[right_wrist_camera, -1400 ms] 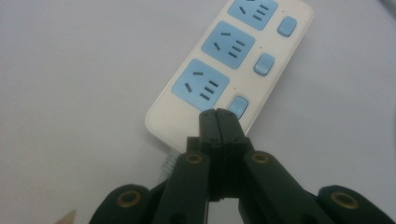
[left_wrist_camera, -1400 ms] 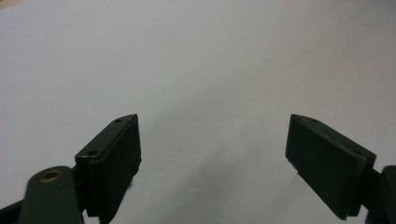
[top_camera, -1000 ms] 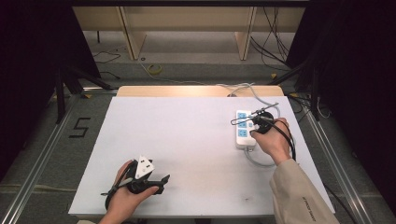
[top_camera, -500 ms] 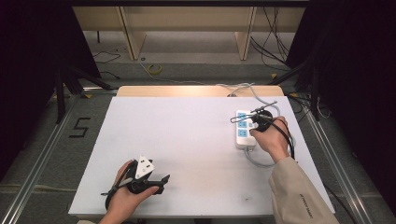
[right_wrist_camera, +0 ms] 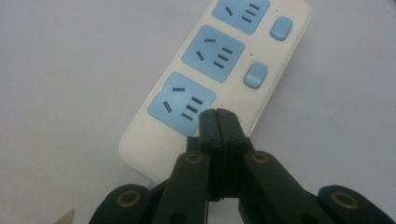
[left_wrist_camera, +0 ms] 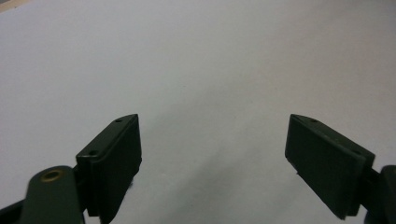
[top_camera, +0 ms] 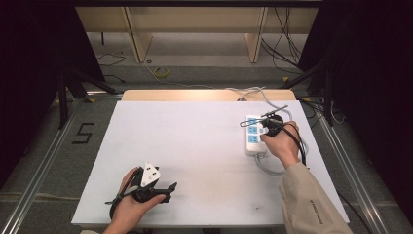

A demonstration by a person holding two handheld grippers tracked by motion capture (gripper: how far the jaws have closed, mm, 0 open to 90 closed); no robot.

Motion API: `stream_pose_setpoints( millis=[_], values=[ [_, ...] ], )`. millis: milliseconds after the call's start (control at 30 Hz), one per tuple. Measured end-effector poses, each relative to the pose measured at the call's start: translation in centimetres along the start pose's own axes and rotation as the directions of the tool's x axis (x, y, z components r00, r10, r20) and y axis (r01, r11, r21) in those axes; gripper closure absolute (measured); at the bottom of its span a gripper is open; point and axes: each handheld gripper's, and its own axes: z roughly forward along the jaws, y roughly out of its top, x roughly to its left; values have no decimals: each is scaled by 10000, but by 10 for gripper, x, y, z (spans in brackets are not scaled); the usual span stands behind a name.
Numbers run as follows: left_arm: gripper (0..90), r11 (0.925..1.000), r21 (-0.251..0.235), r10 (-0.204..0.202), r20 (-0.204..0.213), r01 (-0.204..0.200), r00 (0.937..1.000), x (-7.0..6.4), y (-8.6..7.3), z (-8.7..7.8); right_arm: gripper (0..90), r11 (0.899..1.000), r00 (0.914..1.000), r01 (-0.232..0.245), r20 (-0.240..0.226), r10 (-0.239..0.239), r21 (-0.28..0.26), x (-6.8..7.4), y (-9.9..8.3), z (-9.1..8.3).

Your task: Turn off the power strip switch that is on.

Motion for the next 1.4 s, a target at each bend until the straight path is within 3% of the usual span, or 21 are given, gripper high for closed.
stream_pose_setpoints(
  millis=[433,1400],
  values=[
    [184,10000,-5,-22,10,22,10000,0,0,0,900,9995,9996,-283,40,282,136,-6,2,12],
    [185,10000,-25,-1,7,1,10000,0,0,0,900,9991,9993,-368,31,368,195,-7,6,20]
  ],
)
